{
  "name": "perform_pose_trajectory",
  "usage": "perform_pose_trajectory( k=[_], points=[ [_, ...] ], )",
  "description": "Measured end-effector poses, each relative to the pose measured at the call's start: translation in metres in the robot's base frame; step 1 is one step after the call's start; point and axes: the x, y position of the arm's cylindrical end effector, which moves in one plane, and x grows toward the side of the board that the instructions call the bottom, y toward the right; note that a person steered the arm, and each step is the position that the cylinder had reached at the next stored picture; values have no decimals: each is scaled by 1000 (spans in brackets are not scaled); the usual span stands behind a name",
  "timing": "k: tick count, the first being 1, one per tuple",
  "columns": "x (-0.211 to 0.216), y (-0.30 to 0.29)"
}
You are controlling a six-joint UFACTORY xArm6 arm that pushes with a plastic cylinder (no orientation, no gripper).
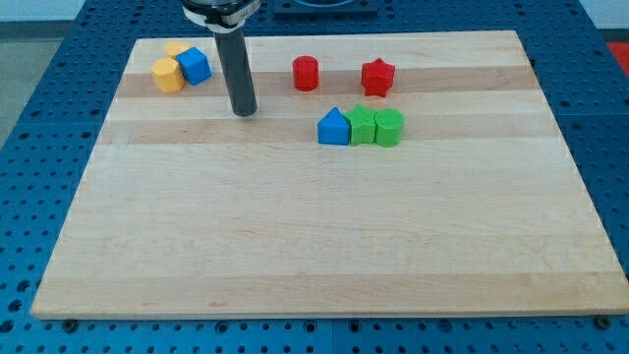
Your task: Push the red blocks slightly to left
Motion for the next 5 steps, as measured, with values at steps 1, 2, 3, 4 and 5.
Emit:
perform_pose_trajectory(
  k=[1, 2, 3, 4, 5],
  points=[
    [-34, 0],
    [-47, 0],
    [-95, 16],
    [-139, 57],
    [-155, 100]
  ],
)
